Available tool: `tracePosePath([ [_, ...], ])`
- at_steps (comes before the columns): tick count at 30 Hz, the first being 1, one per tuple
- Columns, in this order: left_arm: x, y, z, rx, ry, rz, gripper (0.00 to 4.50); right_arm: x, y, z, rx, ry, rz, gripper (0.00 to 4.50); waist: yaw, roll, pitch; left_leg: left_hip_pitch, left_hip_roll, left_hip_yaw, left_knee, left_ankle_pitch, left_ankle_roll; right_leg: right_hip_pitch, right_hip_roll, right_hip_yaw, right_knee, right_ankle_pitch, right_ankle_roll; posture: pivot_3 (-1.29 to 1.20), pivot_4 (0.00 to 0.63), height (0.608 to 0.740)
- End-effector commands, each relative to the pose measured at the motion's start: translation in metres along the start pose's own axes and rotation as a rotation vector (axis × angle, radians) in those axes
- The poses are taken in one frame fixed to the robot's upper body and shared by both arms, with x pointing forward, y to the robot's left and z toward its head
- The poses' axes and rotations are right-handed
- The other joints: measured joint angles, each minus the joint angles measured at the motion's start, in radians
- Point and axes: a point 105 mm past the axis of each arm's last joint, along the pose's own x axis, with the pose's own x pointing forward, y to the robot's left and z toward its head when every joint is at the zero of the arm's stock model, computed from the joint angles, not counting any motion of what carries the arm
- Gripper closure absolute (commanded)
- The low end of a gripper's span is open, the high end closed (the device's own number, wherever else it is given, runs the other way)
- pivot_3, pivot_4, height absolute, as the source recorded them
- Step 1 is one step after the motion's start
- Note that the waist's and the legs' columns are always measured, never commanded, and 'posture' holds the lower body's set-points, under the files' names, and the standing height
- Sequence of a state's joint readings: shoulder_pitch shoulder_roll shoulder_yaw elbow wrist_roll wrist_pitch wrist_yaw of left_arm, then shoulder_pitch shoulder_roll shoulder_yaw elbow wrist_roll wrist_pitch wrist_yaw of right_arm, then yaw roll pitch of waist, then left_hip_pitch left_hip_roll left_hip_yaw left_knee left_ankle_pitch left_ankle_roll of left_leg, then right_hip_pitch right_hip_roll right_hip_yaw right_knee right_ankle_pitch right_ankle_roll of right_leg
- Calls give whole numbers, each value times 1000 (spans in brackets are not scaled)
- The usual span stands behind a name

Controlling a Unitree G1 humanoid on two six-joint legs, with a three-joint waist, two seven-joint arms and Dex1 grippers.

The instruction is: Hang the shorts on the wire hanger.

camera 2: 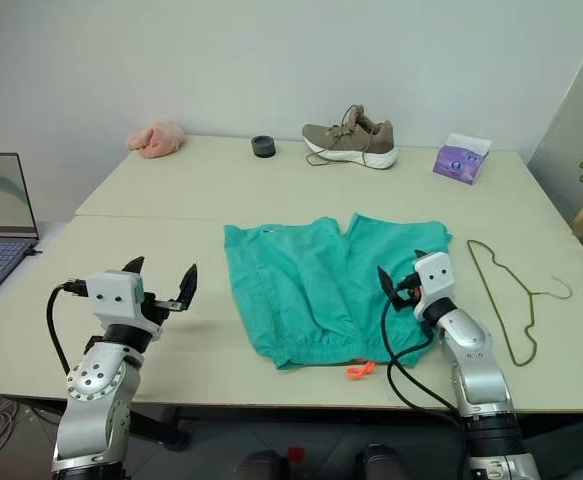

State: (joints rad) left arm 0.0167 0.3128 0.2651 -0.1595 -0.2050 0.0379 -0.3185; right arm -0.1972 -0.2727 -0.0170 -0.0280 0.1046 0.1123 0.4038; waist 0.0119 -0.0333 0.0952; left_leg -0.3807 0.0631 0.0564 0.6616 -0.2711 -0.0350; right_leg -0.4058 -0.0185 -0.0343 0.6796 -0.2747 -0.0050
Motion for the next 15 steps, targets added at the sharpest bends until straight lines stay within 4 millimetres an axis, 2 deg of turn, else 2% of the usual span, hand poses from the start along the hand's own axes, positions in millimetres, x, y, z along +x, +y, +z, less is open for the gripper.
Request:
tracePosePath([
  [1, 1, -14, 16, -19, -52, -129, 0, -5, 6, 27, -17, -86, 71, 25, -3, 1, 1, 0, 0, 0, 0, 0, 0, 0, 0, 0, 0, 0, 0, -1, 93, 740],
  [8, 2, -32, 20, 8, -34, -317, 0, -30, 19, 32, 30, -43, 253, 25, -17, 2, 4, 0, 0, 0, 0, 0, 0, 0, 1, 0, 0, 0, 0, -48, 96, 740],
  [10, 2, -37, 20, 38, -23, -373, 0, -40, 17, 27, 43, 6, 276, 25, -20, 3, 4, 0, 0, 0, 0, 0, 0, 0, 1, 0, 0, 0, 0, -56, 96, 740],
  [15, -1, -55, 28, 75, 0, -560, 0, -72, 13, 5, 203, 211, 304, 25, -21, 4, 6, 0, 0, 0, 0, 0, 0, 0, 1, 0, 0, -2, -2, -77, 97, 740],
])
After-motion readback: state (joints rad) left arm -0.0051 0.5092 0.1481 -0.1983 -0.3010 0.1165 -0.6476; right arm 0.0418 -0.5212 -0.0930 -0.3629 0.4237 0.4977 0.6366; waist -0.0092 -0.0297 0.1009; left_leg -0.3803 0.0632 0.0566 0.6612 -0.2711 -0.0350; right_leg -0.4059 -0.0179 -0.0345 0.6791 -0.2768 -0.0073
